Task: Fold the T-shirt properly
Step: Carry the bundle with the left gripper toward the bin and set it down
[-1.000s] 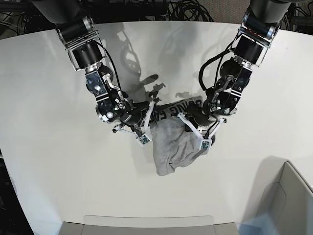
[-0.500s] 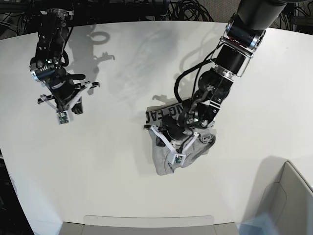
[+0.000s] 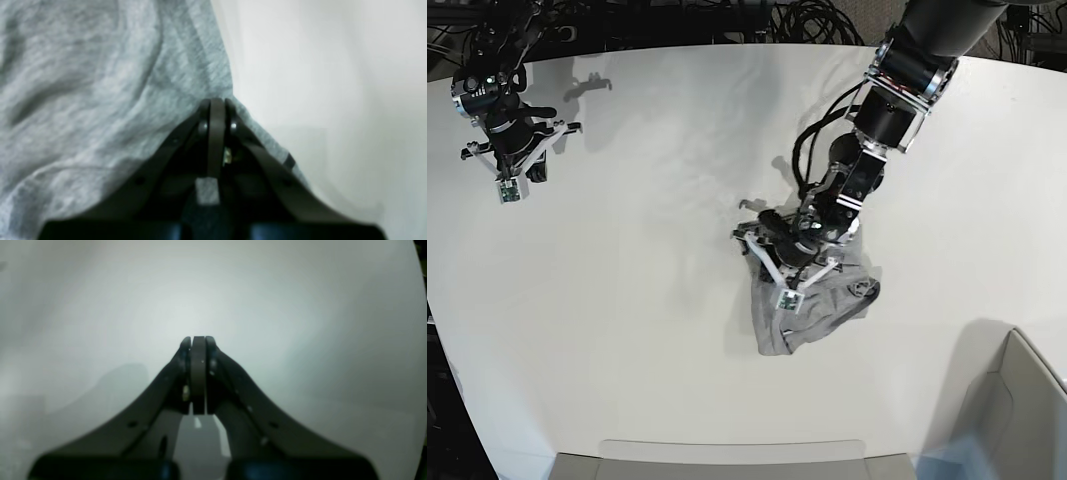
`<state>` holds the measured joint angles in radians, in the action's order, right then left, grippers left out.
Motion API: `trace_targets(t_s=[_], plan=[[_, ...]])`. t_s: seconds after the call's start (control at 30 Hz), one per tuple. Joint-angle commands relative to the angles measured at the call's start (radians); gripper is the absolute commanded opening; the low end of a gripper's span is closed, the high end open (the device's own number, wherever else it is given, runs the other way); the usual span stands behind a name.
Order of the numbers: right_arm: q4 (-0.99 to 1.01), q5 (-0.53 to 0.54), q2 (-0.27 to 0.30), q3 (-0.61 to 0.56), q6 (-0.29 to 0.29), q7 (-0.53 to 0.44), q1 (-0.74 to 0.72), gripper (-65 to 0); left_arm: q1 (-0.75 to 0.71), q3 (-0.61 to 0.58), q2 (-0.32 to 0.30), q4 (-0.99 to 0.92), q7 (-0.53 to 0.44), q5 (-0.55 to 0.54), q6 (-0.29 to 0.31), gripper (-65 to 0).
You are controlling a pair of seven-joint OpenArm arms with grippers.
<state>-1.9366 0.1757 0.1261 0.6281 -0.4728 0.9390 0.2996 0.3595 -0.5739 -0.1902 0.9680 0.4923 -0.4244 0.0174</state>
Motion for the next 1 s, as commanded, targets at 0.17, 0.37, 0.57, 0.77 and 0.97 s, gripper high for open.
trace_targets(t_s=[0.17,0.37,0.57,0.77,0.97], plan=[[-0.016,0.006,0.007,-0.007,-0.011,-0.021,-0.006,-65.0,-0.087,0.013,-0.225,-0.03,0.134,0.048,0.025,-65.0],[-0.017,0.006,0.008,-0.057,-0.011,-0.021,-0.012,-65.0,-0.104,0.015,-0.28,0.016,0.141,0.049,0.023,-65.0],[-0.021,0.006,0.014,-0.072,-0.011,-0.025,-0.066,-65.0,-0.103,0.071,-0.289,0.208,0.142,0.051,0.022,-65.0],[-0.057,0.006,0.056,-0.149,-0.011,-0.025,-0.113,-65.0,-0.139,0.381,-0.283,0.54,0.134,0.051,0.022,-65.0],[-0.131,0.006,0.057,-0.17,-0.011,-0.027,-0.072,-65.0,-0.337,0.567,-0.282,0.905,0.141,0.051,0.022,-65.0]])
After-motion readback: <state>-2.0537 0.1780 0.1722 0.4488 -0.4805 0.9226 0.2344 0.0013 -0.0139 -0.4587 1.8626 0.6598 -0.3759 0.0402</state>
